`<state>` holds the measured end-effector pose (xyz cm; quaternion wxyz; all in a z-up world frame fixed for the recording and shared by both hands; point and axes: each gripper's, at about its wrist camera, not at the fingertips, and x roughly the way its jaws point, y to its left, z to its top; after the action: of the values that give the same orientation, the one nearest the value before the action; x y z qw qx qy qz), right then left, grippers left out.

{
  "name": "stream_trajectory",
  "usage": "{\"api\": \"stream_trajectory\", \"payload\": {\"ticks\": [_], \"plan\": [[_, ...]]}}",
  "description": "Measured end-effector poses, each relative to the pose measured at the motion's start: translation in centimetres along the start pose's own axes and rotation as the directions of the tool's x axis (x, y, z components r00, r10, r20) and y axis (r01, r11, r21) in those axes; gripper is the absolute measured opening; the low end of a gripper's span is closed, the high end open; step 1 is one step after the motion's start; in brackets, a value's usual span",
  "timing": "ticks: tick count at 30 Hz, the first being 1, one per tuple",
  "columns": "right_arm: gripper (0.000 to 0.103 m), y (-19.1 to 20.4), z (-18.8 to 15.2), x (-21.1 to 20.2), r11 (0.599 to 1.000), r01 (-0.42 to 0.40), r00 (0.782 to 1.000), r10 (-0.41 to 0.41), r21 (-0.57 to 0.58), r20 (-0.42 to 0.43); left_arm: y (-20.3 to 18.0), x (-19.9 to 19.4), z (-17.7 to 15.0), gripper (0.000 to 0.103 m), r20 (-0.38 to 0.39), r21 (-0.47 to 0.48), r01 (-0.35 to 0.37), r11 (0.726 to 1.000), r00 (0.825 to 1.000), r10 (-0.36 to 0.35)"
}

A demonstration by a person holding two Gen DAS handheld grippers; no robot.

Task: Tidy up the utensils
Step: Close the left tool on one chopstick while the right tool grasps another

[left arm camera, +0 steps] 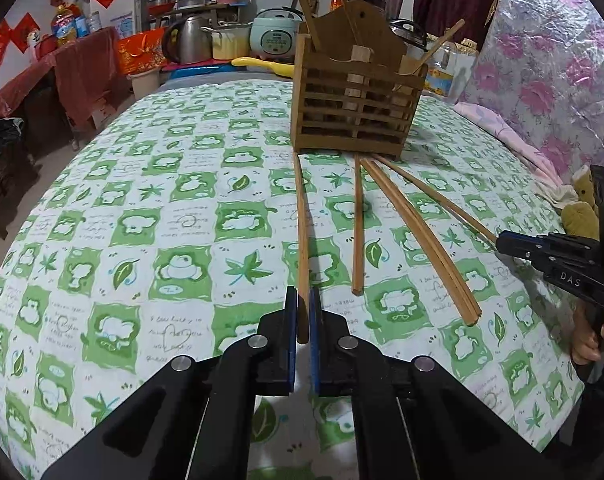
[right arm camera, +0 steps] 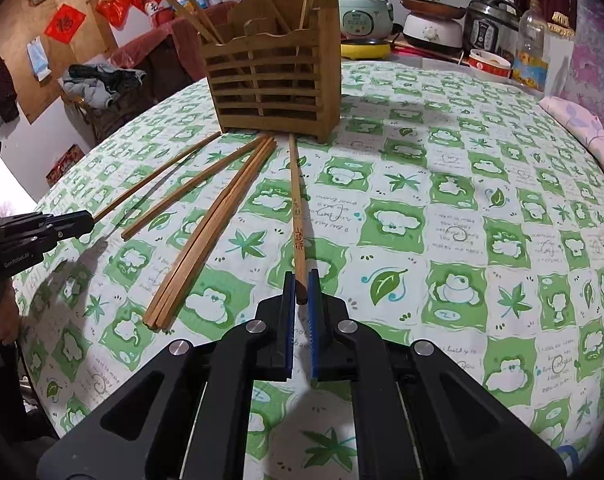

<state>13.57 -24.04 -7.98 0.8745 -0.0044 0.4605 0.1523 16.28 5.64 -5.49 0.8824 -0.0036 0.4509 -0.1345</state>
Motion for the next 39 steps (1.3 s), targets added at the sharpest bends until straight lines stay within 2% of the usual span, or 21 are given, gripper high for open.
{"api": "stream_trajectory", "payload": {"ticks": [9, 11, 15, 17, 18, 19, 21, 22, 24, 26, 30, 31, 33, 35, 39], "plan": [[0.007, -0.5, -1.2, -1.1, 0.999, -0.038, 0.999, 0.038, 0.020, -0.002, -0.2, -1.3, -2.1, 0.006, -0.002, -0.026, -0.002, 1.000, 1.000, 0.002], [0.012, -0.8, -1.2, -1.1, 0.998, -0.047, 0.999, 0.048, 0.033, -0.006, -0.3, -1.4, -2.7, 0.006, -0.011, -0.024, -0.006, 1.000, 1.000, 0.005], [0.014, -0.7, -1.2, -0.1, 0.999, -0.033, 0.998, 0.034, 0.031, -0.056, -0.7, -0.9, -3.7, 0.008, -0.018, -0.020, -0.025, 1.000, 1.000, 0.024], [0.016, -0.5, -1.3, 0.3, 1.000, -0.023, 0.997, 0.025, 0.018, -0.075, -1.1, -1.0, -3.9, 0.018, -0.010, -0.003, -0.024, 1.000, 1.000, 0.024], [0.016, -0.3, -1.3, 0.3, 1.000, -0.015, 0.997, 0.016, 0.010, -0.074, -1.4, -1.1, -3.9, 0.031, -0.007, 0.006, -0.015, 1.000, 1.000, 0.015], [0.016, -0.2, -1.3, 0.3, 1.000, -0.011, 0.997, 0.011, 0.006, -0.074, -1.6, -1.1, -4.0, 0.037, -0.003, 0.013, -0.018, 1.000, 1.000, 0.018], [0.009, -0.3, -1.3, 0.2, 1.000, -0.011, 0.997, 0.012, 0.009, -0.071, -2.6, -1.0, -4.3, 0.036, 0.016, 0.054, -0.068, 0.996, 0.998, 0.068], [0.001, -0.3, -1.4, 0.1, 1.000, -0.018, 0.998, 0.019, 0.012, -0.064, -2.8, -1.0, -4.4, 0.027, 0.021, 0.068, -0.078, 0.995, 0.997, 0.076], [0.000, -0.4, -1.4, -0.7, 1.000, -0.009, 1.000, 0.009, 0.015, -0.027, -2.7, -1.1, -4.3, 0.007, 0.020, 0.064, -0.062, 0.996, 0.998, 0.060], [0.000, -0.1, -1.5, -1.9, 1.000, 0.013, 1.000, -0.013, 0.000, 0.019, -2.3, -1.8, -3.9, 0.006, 0.034, 0.037, -0.051, 0.998, 0.998, 0.050], [0.001, 0.0, -0.8, -4.8, 0.999, 0.035, 0.994, -0.033, -0.014, 0.105, -2.0, -5.4, -2.0, 0.006, 0.123, 0.025, -0.038, 0.999, 0.992, 0.035], [0.001, 0.0, -0.6, -5.3, 0.999, 0.033, 0.992, -0.030, -0.020, 0.122, -2.2, -6.1, -1.4, 0.006, 0.141, 0.030, -0.036, 0.999, 0.990, 0.031], [0.010, 0.1, -0.1, -5.8, 0.999, 0.020, 0.991, -0.015, -0.036, 0.134, -2.4, -7.2, -0.5, 0.006, 0.170, 0.037, -0.036, 0.999, 0.985, 0.029], [0.029, 0.3, 0.0, -4.6, 0.999, -0.001, 0.996, 0.005, -0.045, 0.086, -2.7, -7.6, 0.1, 0.006, 0.187, 0.038, -0.037, 0.999, 0.982, 0.029], [0.029, 0.9, 0.1, -0.7, 0.997, 0.028, 0.999, -0.029, -0.069, -0.017, -2.6, -7.1, 0.5, 0.006, 0.173, 0.014, -0.022, 1.000, 0.985, 0.019]]}}
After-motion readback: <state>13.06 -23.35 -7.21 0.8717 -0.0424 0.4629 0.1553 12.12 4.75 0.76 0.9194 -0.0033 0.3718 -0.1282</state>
